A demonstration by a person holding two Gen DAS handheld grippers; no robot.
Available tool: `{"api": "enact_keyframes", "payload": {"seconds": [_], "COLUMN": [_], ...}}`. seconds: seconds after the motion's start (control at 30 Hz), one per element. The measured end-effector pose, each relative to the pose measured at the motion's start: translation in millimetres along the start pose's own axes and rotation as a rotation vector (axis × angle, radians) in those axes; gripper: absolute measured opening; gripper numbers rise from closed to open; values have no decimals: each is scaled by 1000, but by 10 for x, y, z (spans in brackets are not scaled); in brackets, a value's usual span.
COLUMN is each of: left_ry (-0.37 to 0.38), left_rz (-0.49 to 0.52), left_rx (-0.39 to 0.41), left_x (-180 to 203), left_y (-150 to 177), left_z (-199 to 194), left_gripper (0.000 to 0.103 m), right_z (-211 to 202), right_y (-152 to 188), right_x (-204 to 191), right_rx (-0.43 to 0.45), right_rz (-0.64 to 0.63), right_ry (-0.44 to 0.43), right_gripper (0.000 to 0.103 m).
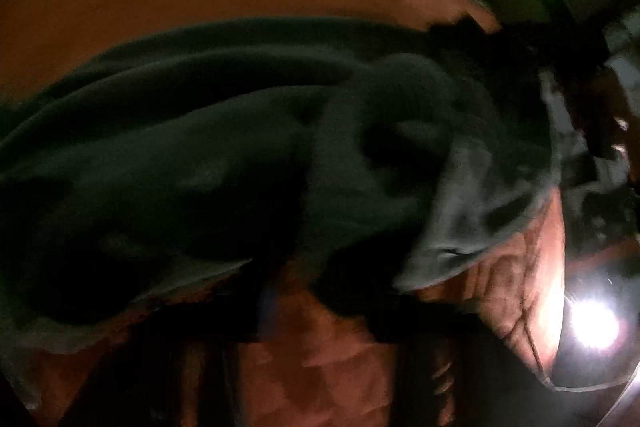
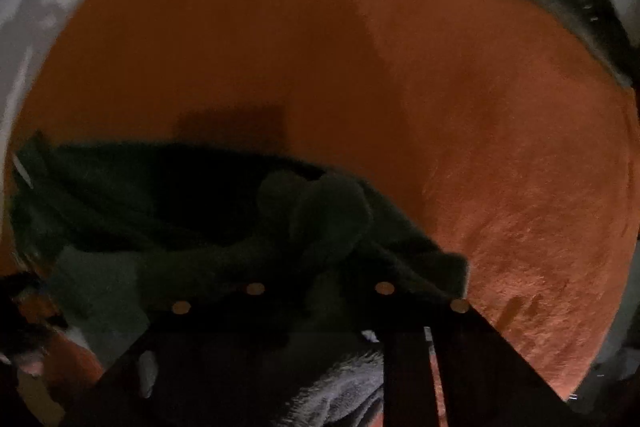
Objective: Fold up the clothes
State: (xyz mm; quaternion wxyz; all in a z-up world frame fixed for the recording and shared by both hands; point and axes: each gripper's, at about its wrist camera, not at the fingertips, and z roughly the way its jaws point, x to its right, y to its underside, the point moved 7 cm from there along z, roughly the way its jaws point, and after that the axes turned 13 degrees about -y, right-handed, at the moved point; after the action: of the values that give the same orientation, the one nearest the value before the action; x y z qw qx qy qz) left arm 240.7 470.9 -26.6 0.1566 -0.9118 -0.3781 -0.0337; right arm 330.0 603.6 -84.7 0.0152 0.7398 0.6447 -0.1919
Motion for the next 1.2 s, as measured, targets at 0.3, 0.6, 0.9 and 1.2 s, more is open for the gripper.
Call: {"api": "enact_keyframes", "payload": {"seconds": [0.3,0.6,0.9,1.2], "left_ry": [11,94,-9,-164], "left_rz": [36,-147,-285,-331], "left_rx": [359,960,979,326], "left_x": [845,1040,93,-954], "left_y": [-1789,-3023,-1596,257], "left_z": [-1403,-4710,-4249,-1204], "left_gripper": [6,6,6,6], "right_z": [-2570,-5654,-5343,-2211], "right_y": [-535,-715,535,904], "right_x": [179,-988,-1750,-908], "right_rx": [644,1286,1327,675], "right_rz": [93,-96,-310,-164], "right_ry": [158,220,4,-68], "right_gripper": [10,3,3,3]}}
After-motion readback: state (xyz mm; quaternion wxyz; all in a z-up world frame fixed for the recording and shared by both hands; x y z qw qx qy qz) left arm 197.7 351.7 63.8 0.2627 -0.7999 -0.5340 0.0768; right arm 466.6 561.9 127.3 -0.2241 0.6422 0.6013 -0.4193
